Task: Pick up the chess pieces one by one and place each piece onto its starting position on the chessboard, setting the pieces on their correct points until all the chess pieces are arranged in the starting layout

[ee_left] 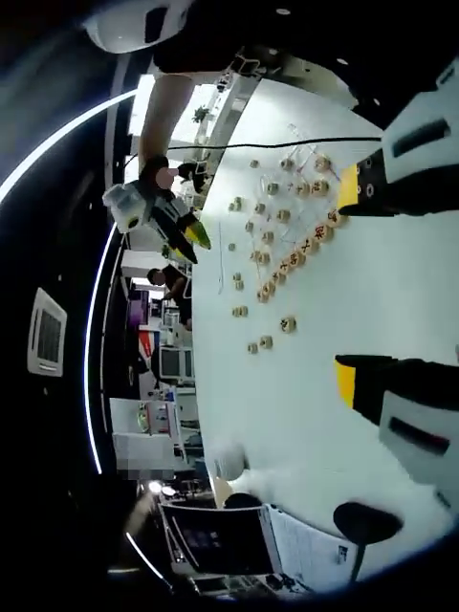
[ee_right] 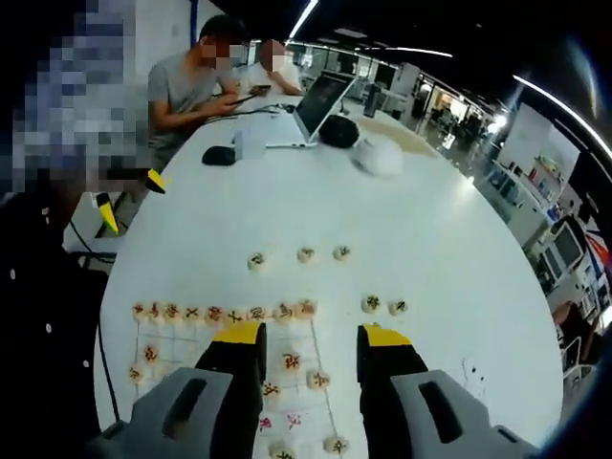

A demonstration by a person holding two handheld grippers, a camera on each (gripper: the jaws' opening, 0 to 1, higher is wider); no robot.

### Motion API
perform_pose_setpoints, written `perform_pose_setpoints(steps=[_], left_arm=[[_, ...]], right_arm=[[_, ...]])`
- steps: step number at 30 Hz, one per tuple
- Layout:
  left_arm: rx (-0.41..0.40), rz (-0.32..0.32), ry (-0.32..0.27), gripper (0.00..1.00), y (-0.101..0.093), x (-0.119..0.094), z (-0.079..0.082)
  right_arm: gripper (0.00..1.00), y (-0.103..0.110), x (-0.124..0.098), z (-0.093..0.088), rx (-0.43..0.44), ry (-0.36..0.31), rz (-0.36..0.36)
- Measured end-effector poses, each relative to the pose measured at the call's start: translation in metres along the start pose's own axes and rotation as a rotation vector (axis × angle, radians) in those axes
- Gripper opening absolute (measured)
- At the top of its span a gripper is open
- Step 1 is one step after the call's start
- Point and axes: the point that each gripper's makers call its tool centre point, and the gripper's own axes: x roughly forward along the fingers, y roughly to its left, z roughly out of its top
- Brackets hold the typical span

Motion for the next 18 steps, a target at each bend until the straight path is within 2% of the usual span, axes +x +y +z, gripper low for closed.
perform_pose_setpoints(steps=[7, 13, 18], left_arm=[[-0.012, 0.010, -0.008, 0.59, 0.004, -0.002, -0.001], [-0.017, 0.010, -0.022, 0.59, 0.005, -0.001, 0.001], [-0.030, 0.012, -0.028, 0.59, 0.007, -0.003, 0.000]], right_arm=[[0.36, -0.013, 0.044, 0.022, -0.047, 0.082, 0.032], [0.34, -0.024, 0.090, 0.024, -0.089, 0.187, 0.051], [0.34, -0.028, 0.120, 0.029, -0.096, 0.223, 0.069]])
